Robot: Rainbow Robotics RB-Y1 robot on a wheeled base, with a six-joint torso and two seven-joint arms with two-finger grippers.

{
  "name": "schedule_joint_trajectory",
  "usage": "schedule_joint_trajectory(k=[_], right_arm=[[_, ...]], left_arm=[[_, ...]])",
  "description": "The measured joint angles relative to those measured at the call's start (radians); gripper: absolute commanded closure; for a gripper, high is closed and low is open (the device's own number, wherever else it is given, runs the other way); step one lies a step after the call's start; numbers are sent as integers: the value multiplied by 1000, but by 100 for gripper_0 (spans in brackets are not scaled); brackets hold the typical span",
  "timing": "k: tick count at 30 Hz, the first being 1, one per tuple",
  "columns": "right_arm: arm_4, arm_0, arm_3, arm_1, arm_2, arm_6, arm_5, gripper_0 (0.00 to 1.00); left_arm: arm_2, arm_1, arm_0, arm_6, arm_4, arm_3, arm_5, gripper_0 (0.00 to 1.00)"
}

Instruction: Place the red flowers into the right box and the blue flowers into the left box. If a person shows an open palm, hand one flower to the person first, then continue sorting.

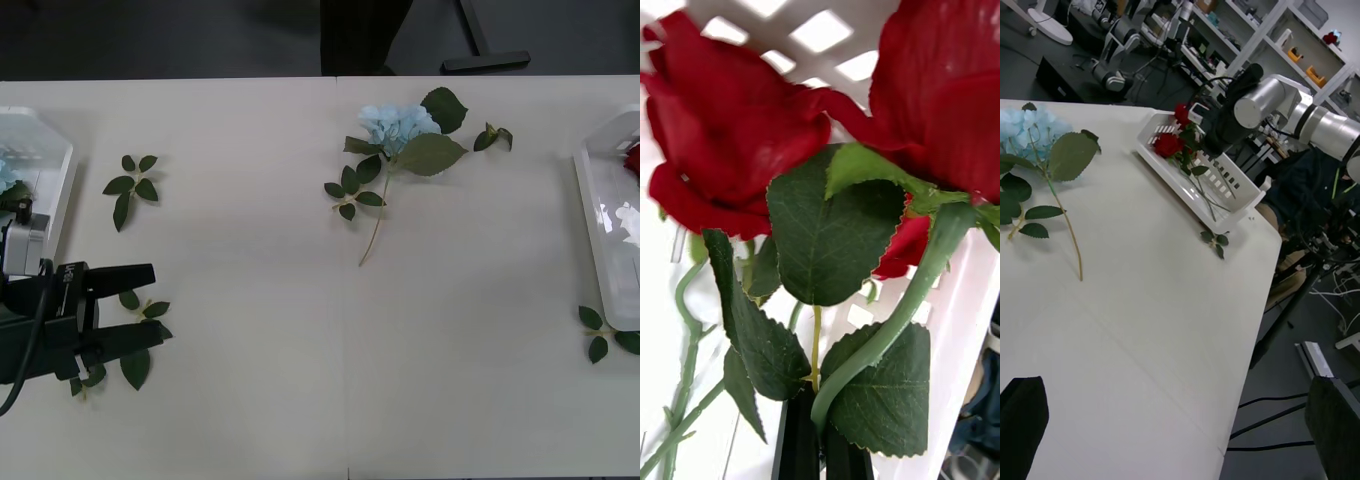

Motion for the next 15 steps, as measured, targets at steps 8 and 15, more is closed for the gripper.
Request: schedule_joint_trajectory(k=[8,15], right_arm=[[24,0,0,0,24,0,-39,6],[22,0,0,-3,24,90,-56,0]], left_arm=[[0,12,-1,0,29,19,0,0],[0,13,-3,0,29,29,0,0]])
